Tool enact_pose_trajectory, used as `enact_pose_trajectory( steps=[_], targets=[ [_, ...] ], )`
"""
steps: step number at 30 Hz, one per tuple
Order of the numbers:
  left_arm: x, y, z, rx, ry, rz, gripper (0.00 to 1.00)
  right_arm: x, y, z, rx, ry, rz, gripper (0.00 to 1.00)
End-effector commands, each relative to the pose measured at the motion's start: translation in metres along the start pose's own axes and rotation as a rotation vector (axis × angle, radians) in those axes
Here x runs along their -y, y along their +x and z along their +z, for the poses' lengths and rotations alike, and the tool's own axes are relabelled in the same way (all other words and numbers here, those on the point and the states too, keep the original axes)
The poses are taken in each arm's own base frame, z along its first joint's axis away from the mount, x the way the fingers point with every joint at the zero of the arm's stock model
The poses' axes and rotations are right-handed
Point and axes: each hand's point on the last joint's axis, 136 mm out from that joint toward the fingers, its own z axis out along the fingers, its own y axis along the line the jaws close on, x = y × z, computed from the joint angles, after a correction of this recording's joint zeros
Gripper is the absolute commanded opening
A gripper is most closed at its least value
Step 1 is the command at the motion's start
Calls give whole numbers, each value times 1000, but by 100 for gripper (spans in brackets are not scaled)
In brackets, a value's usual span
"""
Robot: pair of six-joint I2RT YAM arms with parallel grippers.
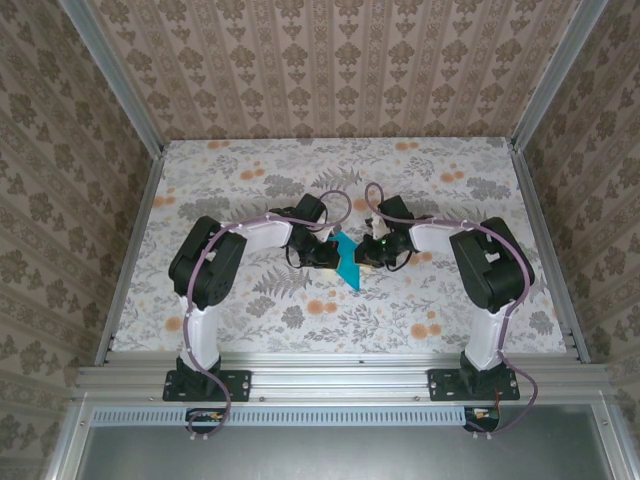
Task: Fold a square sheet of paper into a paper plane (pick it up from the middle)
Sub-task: Third fold the triangle at the center of the table.
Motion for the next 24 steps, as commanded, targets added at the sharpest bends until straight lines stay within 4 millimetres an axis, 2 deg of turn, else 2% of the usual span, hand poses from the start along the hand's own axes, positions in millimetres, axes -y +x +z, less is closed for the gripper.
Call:
enact_pose_trajectory(
  steps=[1, 8, 13, 16, 24],
  targets=[
    [-55, 46, 24, -157, -167, -76, 2, -6, 15, 0, -23, -11, -13, 14],
    [-55, 48, 24, -160, -169, -75, 2, 0, 29, 4, -50, 10, -13, 14],
    [-55, 49, 24, -166, -170, -73, 2, -22, 24, -10, -9, -22, -45, 14],
    [-55, 49, 24, -167, -169, -70, 2, -32, 30, -8, -24, -49, -51, 14],
    [-55, 48, 23, -168, -167, -69, 2, -13, 48, 5, -69, 11, -41, 14]
  ],
)
